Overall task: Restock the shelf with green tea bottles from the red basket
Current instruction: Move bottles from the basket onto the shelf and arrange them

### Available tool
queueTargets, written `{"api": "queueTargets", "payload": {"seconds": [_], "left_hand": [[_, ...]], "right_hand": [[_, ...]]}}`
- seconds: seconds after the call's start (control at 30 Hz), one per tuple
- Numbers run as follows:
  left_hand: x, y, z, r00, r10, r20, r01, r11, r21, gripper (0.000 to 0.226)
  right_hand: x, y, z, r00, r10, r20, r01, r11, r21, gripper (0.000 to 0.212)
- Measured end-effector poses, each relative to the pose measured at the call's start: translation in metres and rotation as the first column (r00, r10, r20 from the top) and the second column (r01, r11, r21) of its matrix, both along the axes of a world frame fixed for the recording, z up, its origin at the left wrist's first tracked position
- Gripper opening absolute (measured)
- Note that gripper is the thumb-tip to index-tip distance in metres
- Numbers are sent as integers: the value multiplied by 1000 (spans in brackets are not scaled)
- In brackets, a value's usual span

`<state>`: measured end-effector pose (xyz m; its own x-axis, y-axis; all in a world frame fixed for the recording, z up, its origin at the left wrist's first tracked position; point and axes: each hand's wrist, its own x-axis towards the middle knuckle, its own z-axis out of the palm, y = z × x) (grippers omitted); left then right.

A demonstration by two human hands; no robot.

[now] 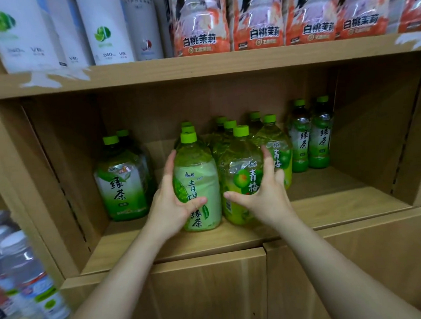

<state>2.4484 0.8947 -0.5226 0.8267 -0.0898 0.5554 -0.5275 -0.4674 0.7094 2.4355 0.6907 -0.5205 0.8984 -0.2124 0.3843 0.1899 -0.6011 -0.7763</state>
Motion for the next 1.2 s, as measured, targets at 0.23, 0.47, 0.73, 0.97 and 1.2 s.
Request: {"api": "queueTargets", "payload": {"seconds": [0.23, 0.47, 0.73, 0.97, 1.2], "left_hand": [[-3, -10, -7, 992, 121, -33, -123, 991, -56, 113], [2, -7, -8, 991, -69, -115, 65, 997, -39, 103], [-7, -10, -11, 989, 141, -31, -141, 990, 9, 106], [-29, -21, 3, 852, 398, 340, -521, 710, 473, 94], [-75, -74, 33, 874, 125, 469, -310, 887, 342, 43]], "right_hand": [[4, 11, -1, 992, -124, -11, 121, 983, -138, 120], [-6, -2, -1, 996, -83, 42, 90, 977, -191, 110], [-11, 4, 4, 995, -99, -6, 97, 982, -163, 113], [-59, -19, 13, 996, 54, -76, -69, 976, -207, 85], [-131, -97, 32, 993, 21, -120, -66, 920, -387, 27]]}}
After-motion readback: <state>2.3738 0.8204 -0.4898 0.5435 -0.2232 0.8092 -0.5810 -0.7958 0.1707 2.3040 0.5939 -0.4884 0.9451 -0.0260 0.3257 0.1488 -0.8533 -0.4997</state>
